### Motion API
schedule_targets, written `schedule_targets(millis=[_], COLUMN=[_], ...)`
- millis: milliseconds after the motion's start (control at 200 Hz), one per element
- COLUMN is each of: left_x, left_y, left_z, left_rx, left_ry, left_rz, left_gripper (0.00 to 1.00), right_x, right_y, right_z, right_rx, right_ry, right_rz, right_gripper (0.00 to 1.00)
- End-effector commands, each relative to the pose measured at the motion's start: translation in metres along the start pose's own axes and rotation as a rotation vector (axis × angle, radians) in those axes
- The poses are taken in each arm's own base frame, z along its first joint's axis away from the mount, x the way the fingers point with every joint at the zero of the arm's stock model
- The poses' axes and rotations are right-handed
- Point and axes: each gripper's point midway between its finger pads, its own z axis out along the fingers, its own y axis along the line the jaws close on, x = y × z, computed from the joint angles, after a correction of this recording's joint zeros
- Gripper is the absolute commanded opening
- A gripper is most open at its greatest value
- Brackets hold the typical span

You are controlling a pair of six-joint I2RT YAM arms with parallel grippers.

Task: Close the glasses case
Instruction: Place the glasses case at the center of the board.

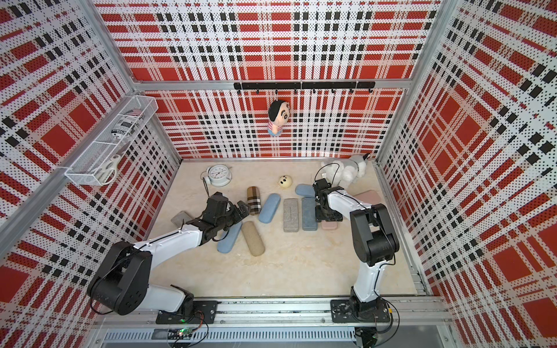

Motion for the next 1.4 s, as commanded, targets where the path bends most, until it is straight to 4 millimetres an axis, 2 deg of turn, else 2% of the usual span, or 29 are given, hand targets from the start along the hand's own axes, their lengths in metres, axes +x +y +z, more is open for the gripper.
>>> schedule_targets(millis=[0,235,561,701,736,757,782,912,1107,1212,1313,1398], left_x=[-0.002,-0.001,0.000,0.001,0.001,0.001,0.001,0.000,-0.001,0.000,0.000,0.002], left_y=[0.006,0.011,0.011,0.012,0.013,0.013,0.013,0.014,0.013,0.014,0.016,0.018], left_z=[0.001,0.002,0.001,0.000,-0.001,-0.001,-0.001,-0.001,0.000,0.001,0.004,0.008], left_rx=[-0.005,-0.007,-0.003,-0.005,-0.007,-0.007,-0.006,-0.006,0.002,0.006,0.007,0.006], left_ry=[-0.013,-0.010,-0.011,-0.009,-0.012,-0.013,-0.012,-0.012,-0.011,-0.008,-0.002,0.007], left_rz=[-0.009,-0.016,-0.017,-0.017,-0.018,-0.018,-0.018,-0.019,-0.015,-0.015,-0.016,-0.017], left_gripper=[0.98,0.98,0.98,0.98,0.98,0.98,0.98,0.99,0.98,0.98,0.98,0.98], right_x=[-0.011,-0.003,0.008,0.007,0.007,0.005,0.006,0.004,-0.001,-0.012,-0.025,-0.041], right_y=[0.015,0.024,0.054,0.059,0.058,0.058,0.055,0.044,0.024,0.006,-0.018,-0.036], right_z=[0.002,0.001,0.004,0.000,-0.001,-0.003,-0.005,-0.018,-0.047,-0.062,-0.066,-0.066], right_rx=[-0.064,-0.111,-0.133,-0.130,-0.122,-0.123,-0.109,-0.065,-0.006,0.017,0.051,0.061], right_ry=[-0.019,-0.011,0.020,0.021,0.022,0.016,0.020,0.014,-0.026,-0.069,-0.102,-0.141], right_rz=[-0.019,-0.031,-0.117,-0.118,-0.113,-0.112,-0.106,-0.087,-0.053,0.014,0.107,0.194], right_gripper=[0.46,0.47,0.56,0.63,0.68,0.68,0.73,0.79,0.83,0.84,0.85,0.92])
